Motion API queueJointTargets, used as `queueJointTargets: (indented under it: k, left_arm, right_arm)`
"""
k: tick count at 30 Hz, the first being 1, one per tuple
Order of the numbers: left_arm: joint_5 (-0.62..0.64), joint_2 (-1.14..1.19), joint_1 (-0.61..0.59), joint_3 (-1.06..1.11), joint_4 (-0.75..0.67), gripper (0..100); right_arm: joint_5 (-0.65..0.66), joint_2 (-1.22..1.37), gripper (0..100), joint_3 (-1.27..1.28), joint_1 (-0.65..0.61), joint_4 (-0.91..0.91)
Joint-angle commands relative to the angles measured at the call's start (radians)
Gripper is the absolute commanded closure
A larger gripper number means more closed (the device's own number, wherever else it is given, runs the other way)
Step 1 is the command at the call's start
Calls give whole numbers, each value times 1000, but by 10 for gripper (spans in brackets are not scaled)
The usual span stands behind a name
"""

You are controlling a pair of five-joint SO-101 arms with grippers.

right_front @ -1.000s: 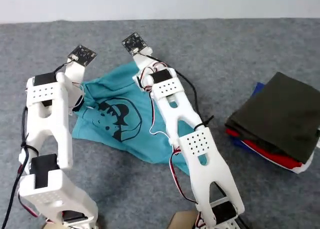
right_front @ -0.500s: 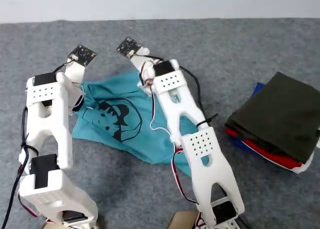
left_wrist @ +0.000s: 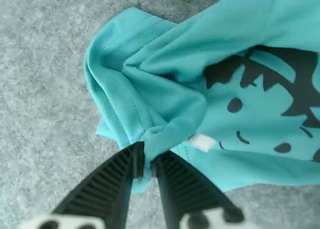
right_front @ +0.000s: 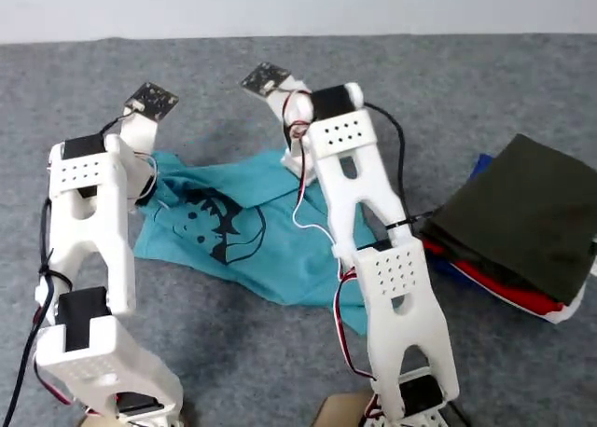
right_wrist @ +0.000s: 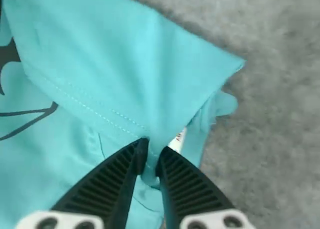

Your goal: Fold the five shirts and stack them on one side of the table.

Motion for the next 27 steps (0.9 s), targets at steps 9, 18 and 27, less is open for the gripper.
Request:
queueJointTargets:
  k: [9, 18, 27]
  left_arm:
    - [72, -272, 28, -88, 5, 995]
    - [195, -548, 98, -122, -103, 994]
    - [249, -760, 126, -216, -227, 994]
  right_arm:
    - [-41, -208, 988, -316, 22, -39]
    - [-41, -337, 988, -482, 71, -58]
    - [-34, -613, 988, -480, 151, -76]
